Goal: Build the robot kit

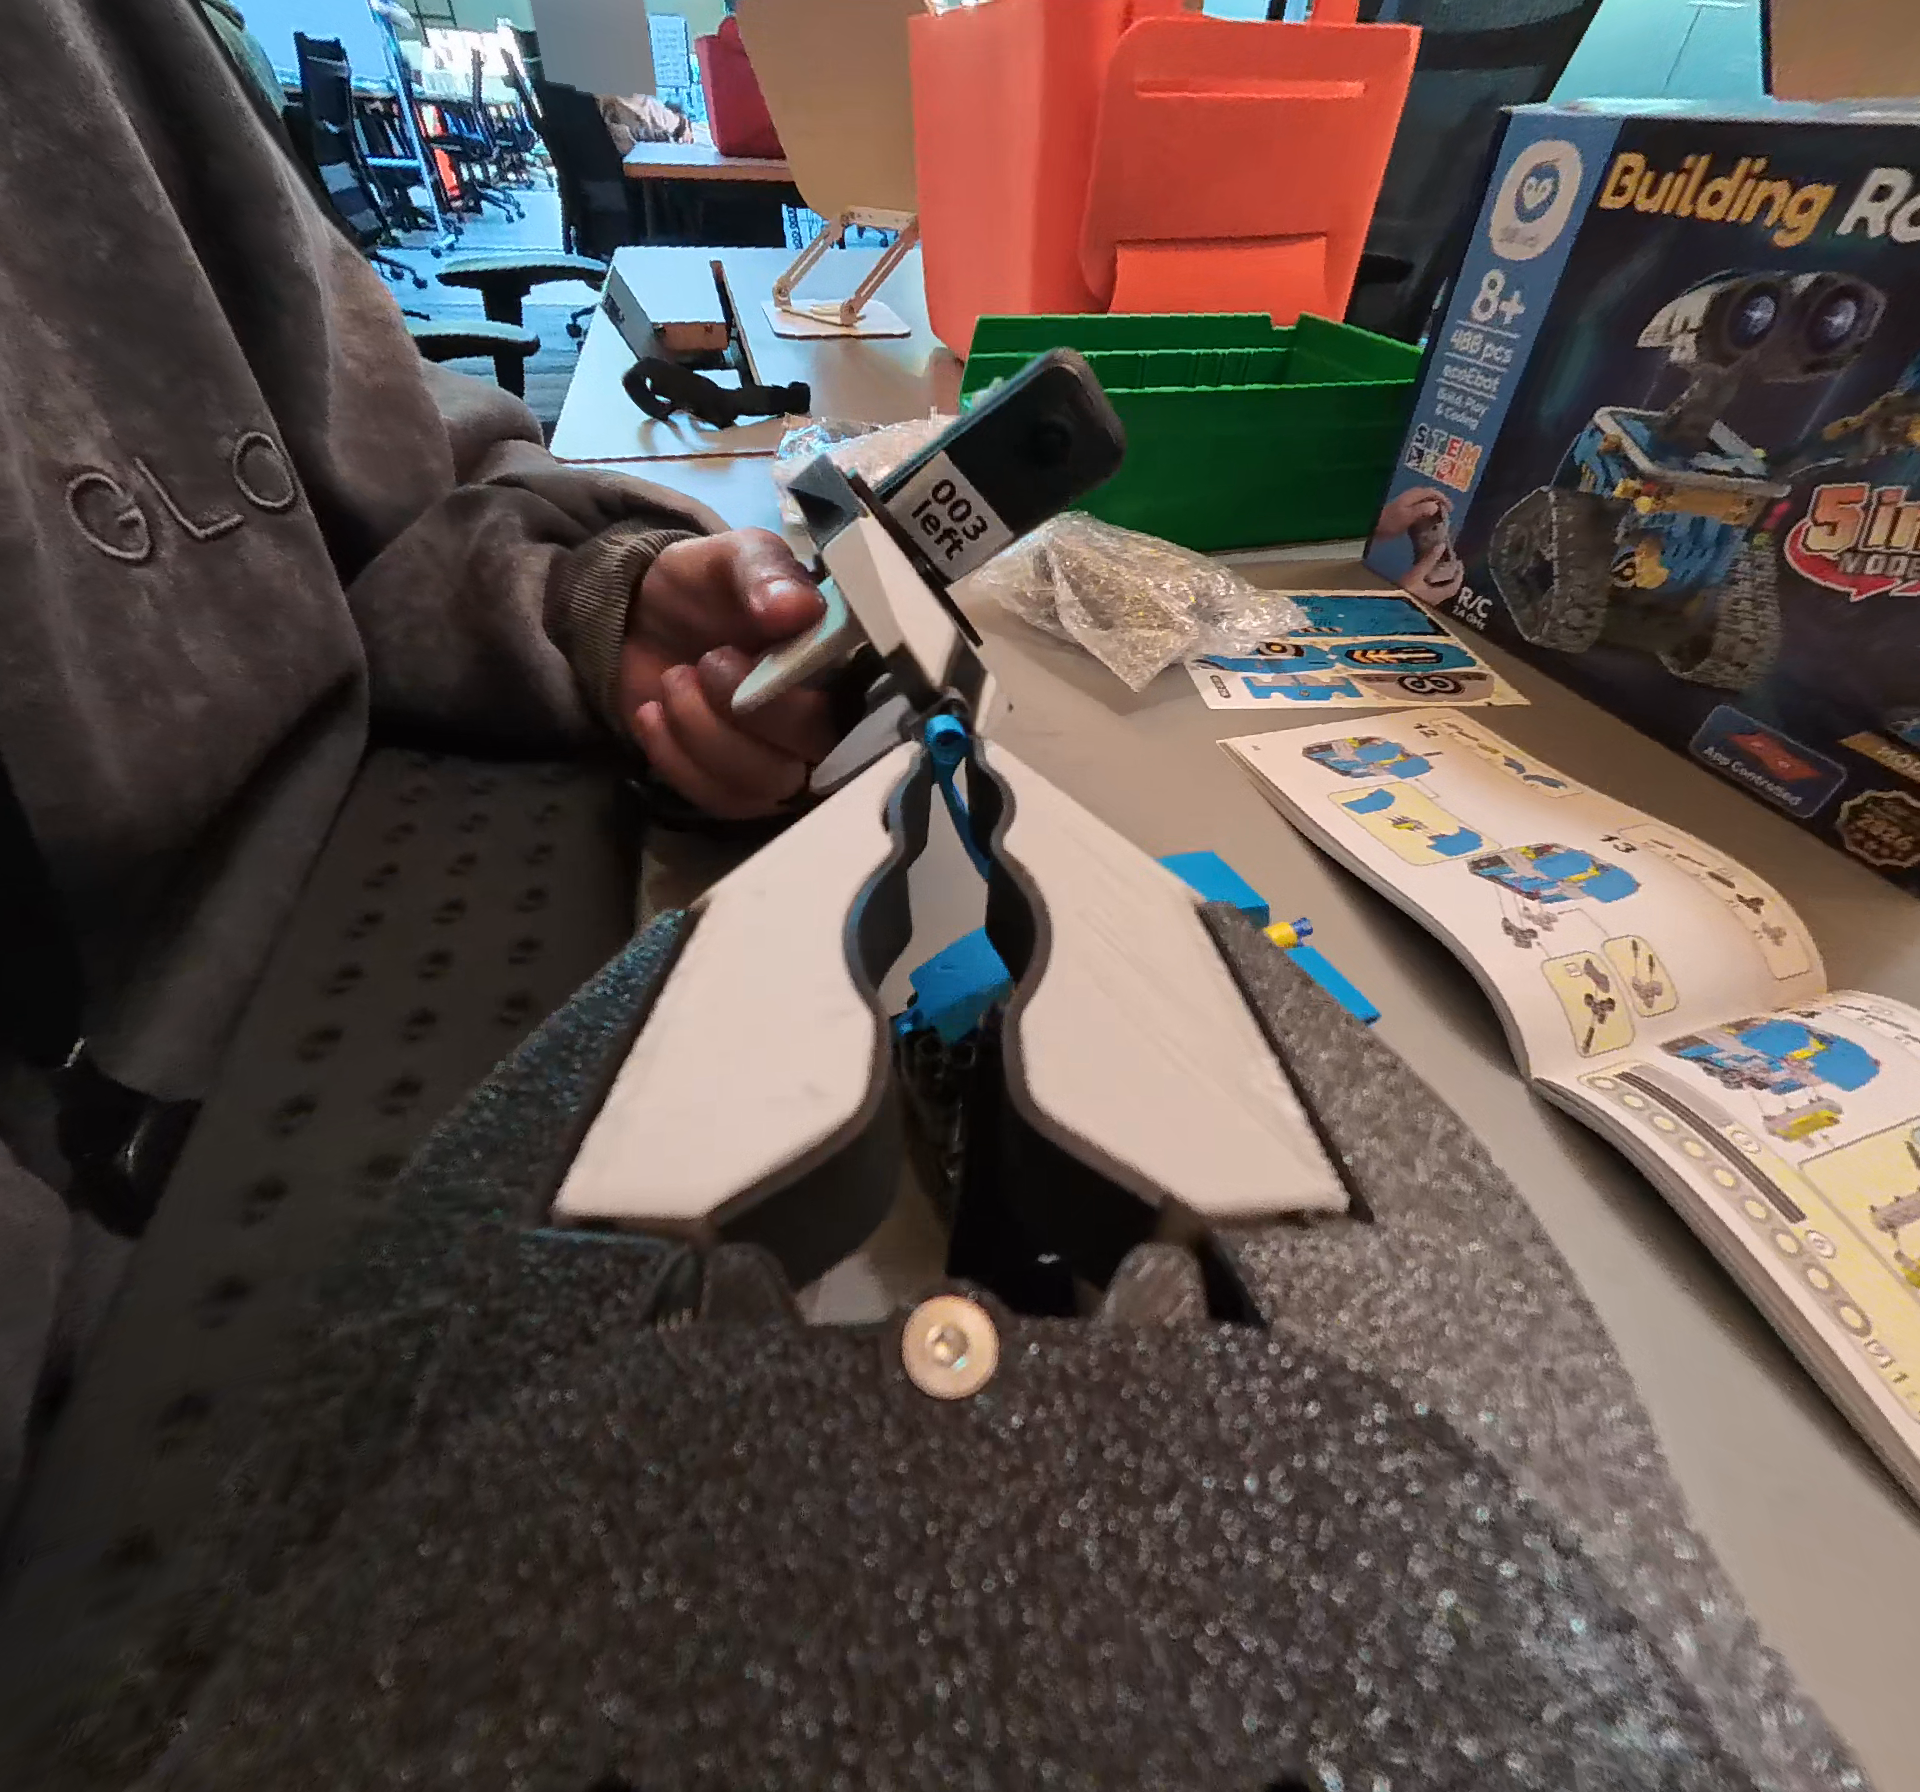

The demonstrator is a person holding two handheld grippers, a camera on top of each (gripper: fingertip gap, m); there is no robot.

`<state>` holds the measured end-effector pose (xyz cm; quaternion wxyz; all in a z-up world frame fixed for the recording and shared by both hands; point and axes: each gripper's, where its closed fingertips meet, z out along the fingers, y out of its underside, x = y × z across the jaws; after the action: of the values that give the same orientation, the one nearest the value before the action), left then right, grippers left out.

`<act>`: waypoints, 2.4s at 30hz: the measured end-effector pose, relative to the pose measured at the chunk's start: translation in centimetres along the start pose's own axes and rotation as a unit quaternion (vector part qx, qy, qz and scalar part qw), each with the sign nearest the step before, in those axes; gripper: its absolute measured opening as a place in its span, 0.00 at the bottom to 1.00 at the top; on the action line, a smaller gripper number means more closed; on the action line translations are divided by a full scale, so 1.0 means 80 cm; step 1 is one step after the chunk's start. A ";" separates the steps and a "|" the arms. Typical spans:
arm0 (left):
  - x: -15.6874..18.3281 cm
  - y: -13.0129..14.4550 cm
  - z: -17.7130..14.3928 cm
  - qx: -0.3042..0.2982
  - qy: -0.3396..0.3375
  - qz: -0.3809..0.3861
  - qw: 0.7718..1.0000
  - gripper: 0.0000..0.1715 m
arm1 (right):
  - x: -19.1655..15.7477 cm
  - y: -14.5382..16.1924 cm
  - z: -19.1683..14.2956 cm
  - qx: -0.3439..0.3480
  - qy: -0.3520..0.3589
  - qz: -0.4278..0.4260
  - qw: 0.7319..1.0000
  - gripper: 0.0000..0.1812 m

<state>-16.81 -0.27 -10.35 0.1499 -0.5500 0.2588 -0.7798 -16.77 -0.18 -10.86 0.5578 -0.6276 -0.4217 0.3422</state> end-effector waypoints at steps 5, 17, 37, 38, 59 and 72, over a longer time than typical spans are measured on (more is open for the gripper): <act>0.000 0.000 -0.001 -0.001 0.004 -0.008 1.000 0.03 | 0.003 0.001 0.001 -0.002 0.009 -0.008 1.000 0.03; -0.004 0.015 0.001 -0.037 0.004 -0.035 0.999 0.03 | -0.006 0.009 0.000 -0.021 -0.007 -0.041 0.999 0.03; 0.022 0.033 0.008 -0.079 0.079 -0.050 0.992 0.02 | -0.040 0.000 -0.003 0.022 -0.159 0.108 0.981 0.03; 0.023 0.032 0.007 -0.076 0.083 -0.054 0.992 0.02 | -0.040 -0.003 -0.002 0.030 -0.159 0.110 0.981 0.03; 0.009 0.044 0.009 -0.114 0.047 -0.070 0.990 0.02 | -0.040 0.018 -0.006 -0.070 -0.135 0.018 0.988 0.03; 0.011 0.045 0.011 -0.112 0.039 -0.045 0.992 0.03 | -0.040 0.016 -0.007 -0.058 -0.141 0.088 0.984 0.03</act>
<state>-16.43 -3.87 -11.50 0.0415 -0.5435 0.3254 -0.7727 -17.36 -3.33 -12.19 0.4229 -0.6391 -0.4582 0.4502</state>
